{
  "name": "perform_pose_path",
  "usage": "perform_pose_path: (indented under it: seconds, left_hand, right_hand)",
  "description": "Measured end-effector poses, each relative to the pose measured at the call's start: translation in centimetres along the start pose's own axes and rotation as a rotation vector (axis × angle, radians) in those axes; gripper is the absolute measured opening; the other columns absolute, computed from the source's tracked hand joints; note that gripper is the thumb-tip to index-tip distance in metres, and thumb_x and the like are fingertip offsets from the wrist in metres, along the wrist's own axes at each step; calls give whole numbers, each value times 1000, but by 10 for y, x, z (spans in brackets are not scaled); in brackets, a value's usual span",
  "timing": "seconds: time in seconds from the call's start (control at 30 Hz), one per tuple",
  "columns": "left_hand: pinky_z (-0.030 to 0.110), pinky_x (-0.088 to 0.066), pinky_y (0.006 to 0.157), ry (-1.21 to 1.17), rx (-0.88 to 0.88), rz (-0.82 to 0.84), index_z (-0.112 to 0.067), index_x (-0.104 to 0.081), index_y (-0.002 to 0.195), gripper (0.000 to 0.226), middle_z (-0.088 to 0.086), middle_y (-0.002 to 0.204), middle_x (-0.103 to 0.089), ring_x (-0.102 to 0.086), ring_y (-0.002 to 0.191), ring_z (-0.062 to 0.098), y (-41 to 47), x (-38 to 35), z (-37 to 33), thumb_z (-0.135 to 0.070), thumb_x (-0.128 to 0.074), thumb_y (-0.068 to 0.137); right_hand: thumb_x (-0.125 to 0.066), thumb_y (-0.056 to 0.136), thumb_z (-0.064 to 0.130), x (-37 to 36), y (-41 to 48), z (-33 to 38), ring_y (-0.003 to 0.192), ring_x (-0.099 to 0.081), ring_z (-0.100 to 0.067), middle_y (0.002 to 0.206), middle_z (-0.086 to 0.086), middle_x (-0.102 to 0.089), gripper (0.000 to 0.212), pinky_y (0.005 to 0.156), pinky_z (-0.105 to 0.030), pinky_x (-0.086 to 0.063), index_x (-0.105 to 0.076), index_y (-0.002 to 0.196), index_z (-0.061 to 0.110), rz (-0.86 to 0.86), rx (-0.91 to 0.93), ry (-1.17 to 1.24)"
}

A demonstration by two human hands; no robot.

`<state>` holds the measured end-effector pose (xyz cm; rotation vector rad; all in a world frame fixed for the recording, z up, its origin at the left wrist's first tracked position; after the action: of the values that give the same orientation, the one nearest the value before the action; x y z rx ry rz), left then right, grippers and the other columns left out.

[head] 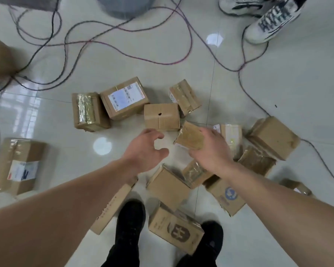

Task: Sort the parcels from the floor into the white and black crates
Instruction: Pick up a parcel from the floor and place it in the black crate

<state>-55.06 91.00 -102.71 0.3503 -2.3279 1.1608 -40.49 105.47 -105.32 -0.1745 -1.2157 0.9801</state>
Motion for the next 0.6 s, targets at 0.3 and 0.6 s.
perform_pose_path:
  seconds: [0.3,0.6]
  left_hand:
    - [21,-32,96,-40,48,28,-21,-55,141,51,-6,152,-41,-47,132,17,51,-63,53,-32,-66,91]
    - [25,-37,98,-83,178,65,-18,-46,148,62,4,154,-41,-49,132,24,49,-82,84,-27,-66,90]
  right_hand:
    - [-90,72,37,-65,72,-24,138,-40,-32,151,-8,-43,93,108,-52,-44,-35,146,25,-3,58,-219]
    - [-45,101,46,-95,59,-53,92,-55,-23,117,0,-64,42,75,-36,-40,-48,134,21,91,-122,-22]
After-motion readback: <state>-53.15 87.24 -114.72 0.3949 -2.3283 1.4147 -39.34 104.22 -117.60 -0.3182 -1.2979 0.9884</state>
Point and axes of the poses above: each hand's wrist, its own y-axis towards the middle knuckle, its own x-axis out of the back of the hand, z = x × y, the point moved 10 cm from there along y, towards the middle knuckle
